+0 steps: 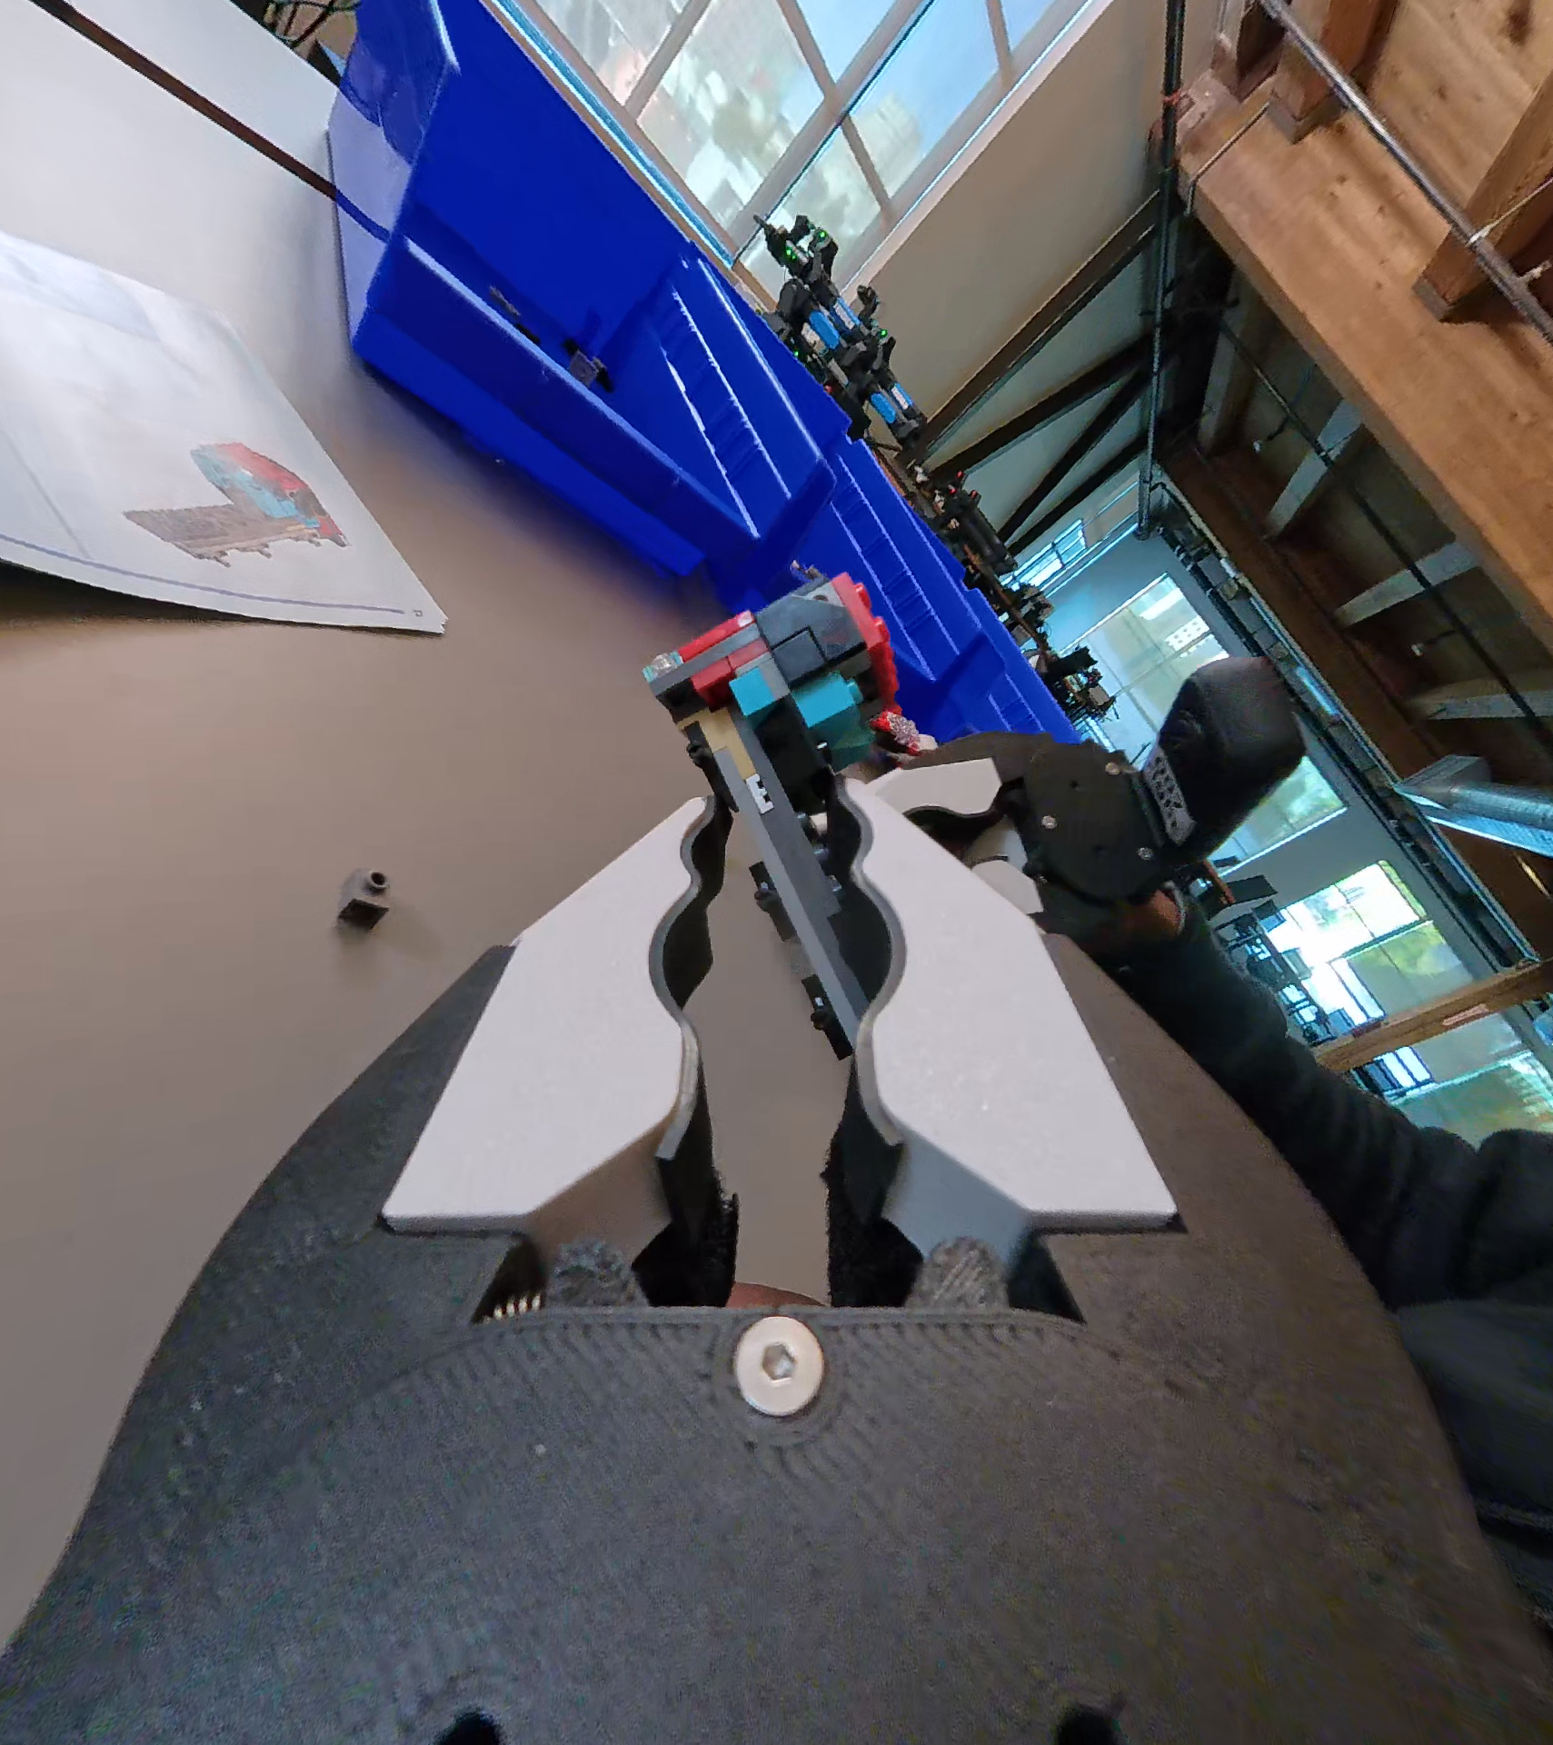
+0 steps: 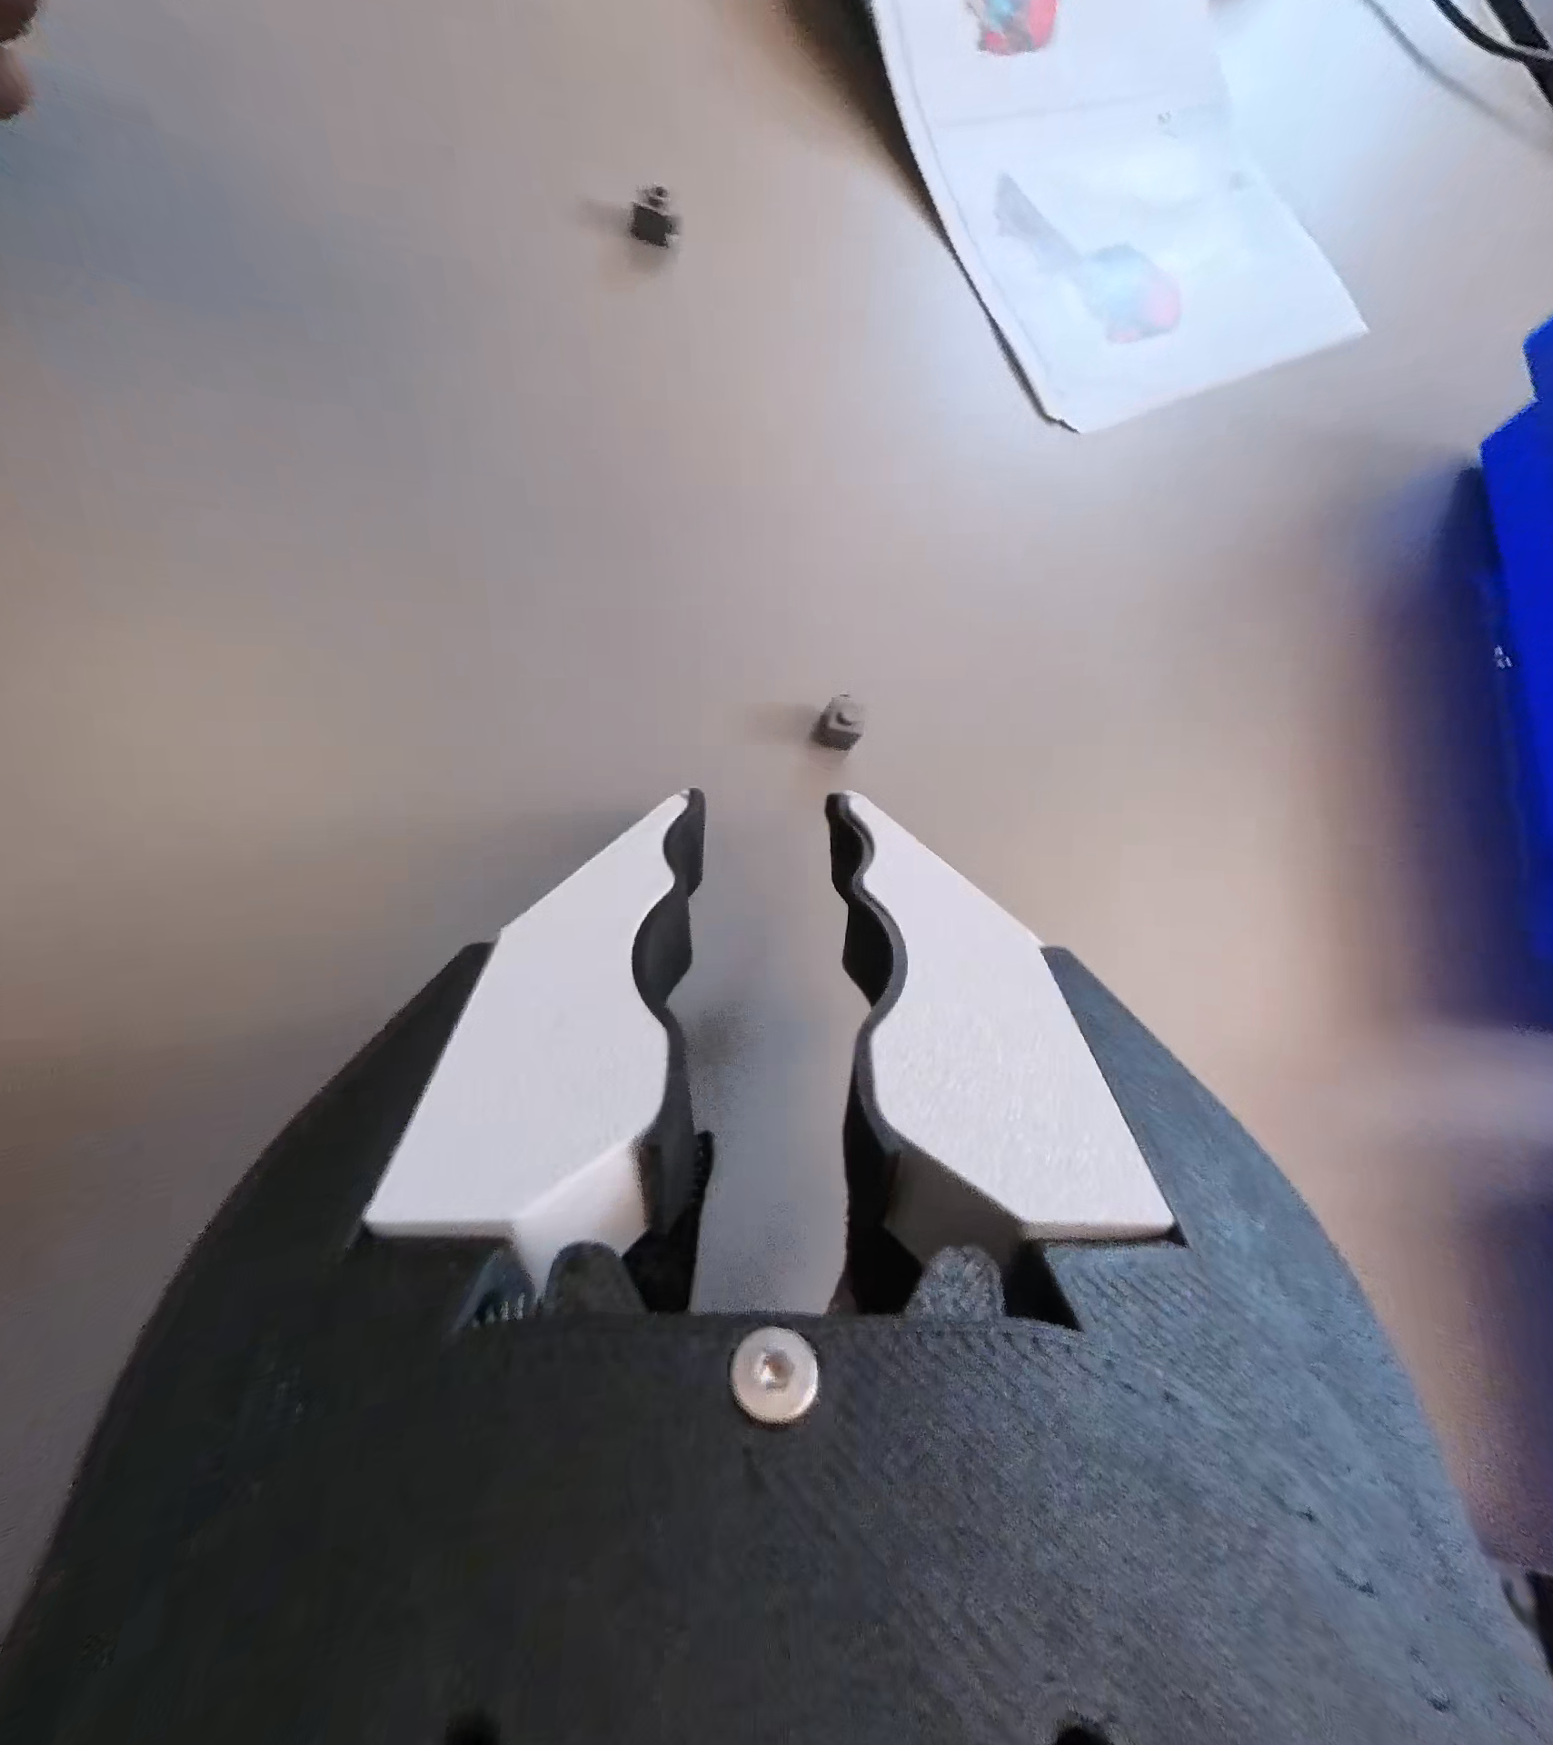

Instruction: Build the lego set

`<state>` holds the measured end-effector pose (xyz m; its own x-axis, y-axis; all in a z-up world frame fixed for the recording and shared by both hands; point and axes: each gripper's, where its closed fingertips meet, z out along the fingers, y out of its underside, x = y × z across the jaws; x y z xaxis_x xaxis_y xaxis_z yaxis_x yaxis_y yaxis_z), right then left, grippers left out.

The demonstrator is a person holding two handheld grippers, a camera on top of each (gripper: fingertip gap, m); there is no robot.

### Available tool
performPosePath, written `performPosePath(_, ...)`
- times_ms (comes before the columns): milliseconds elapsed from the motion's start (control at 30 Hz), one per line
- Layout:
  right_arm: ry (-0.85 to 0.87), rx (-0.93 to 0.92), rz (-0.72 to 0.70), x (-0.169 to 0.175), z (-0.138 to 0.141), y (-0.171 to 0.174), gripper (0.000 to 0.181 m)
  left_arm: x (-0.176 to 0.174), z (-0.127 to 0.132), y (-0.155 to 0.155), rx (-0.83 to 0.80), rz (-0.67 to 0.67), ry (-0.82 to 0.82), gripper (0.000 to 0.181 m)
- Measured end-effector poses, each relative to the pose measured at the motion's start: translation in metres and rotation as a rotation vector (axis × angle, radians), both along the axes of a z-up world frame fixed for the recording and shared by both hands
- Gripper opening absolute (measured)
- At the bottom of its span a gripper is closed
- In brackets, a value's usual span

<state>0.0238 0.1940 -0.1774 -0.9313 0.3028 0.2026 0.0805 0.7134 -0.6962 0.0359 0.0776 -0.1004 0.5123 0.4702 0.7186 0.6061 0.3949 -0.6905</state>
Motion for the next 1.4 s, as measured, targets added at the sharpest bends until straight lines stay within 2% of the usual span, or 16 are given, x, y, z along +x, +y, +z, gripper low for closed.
performPosePath(100,-0.007,-0.027,-0.079,-0.011,-0.003,-0.004,0.027,0.001,-0.001,-0.004,0.026,-0.004,-0.011,0.022)
performPosePath(333,-0.009,-0.021,-0.131,-0.020,-0.006,-0.008,0.027,0.003,-0.001,-0.014,0.087,-0.011,-0.034,0.022)
performPosePath(533,-0.029,-0.028,-0.119,-0.010,-0.006,-0.019,0.027,0.002,-0.001,-0.016,0.110,-0.022,-0.035,0.022)
performPosePath(833,0.038,-0.030,-0.071,0.000,0.000,-0.035,0.031,0.006,0.002,-0.011,0.136,-0.067,-0.031,0.021)
performPosePath(1000,0.094,-0.020,-0.061,-0.015,0.013,-0.024,0.031,0.006,0.002,-0.015,0.139,-0.067,-0.031,0.022)
performPosePath(1133,0.066,-0.004,-0.027,-0.029,0.007,-0.017,0.031,0.005,0.000,-0.015,0.189,-0.068,-0.079,0.022)
performPosePath(1267,0.041,-0.035,0.016,-0.028,0.006,-0.023,0.031,0.004,0.000,-0.013,0.290,-0.069,-0.135,0.022)
performPosePath(1400,0.049,-0.007,0.013,-0.028,-0.001,-0.027,0.030,0.003,-0.001,-0.014,0.295,-0.057,-0.146,0.022)
